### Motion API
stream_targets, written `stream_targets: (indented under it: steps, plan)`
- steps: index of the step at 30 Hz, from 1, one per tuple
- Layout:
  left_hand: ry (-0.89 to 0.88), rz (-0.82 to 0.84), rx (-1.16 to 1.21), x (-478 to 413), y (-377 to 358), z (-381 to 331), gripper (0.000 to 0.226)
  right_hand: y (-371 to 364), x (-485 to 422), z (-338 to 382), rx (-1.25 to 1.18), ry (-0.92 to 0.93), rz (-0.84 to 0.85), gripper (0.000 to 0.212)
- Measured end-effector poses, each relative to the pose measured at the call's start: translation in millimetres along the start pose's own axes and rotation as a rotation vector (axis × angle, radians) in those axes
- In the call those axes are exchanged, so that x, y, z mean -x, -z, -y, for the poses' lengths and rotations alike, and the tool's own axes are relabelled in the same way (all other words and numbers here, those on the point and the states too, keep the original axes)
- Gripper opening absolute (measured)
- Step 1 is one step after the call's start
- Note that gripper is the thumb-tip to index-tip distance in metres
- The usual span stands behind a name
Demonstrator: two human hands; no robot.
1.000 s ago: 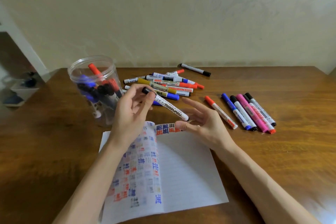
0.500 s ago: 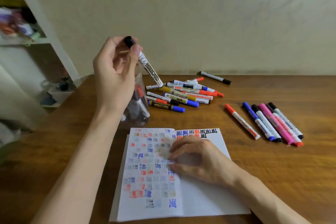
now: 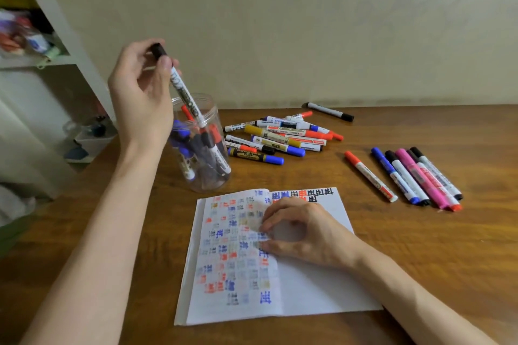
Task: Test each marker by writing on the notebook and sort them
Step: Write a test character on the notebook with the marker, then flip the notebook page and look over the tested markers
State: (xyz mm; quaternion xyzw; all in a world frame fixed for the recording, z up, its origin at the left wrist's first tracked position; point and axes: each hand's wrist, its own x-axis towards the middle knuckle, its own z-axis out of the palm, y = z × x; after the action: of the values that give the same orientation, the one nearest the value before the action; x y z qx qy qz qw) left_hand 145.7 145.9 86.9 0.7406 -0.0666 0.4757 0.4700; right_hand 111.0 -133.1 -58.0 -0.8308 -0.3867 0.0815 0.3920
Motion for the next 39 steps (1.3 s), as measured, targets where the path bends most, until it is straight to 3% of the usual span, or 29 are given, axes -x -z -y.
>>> stream_targets:
  steps: [11,15,21,28,31,35,39]
  plan:
    - [0.017,-0.011,0.037,11,-3,2,0.024,1,0,1,0.001,-0.007,0.013,0.029]
    - [0.094,0.062,-0.154,18,-8,13,0.028,2,-1,0,-0.003,-0.013,0.019,0.029]
    - [0.176,0.117,-0.394,21,-2,22,0.016,1,0,-1,-0.012,-0.020,0.020,0.029]
    - [0.190,0.191,-0.391,22,1,14,0.013,0,-2,-2,-0.016,-0.014,0.008,0.030]
    - [0.152,0.225,-0.465,24,1,11,0.026,0,-1,-2,-0.021,-0.012,-0.002,0.030]
    - [0.065,0.349,-0.726,29,3,17,0.069,0,-1,-2,-0.024,-0.019,-0.001,0.030]
    - [0.068,0.412,-0.805,32,5,28,0.083,0,-1,-2,-0.026,-0.016,-0.003,0.029]
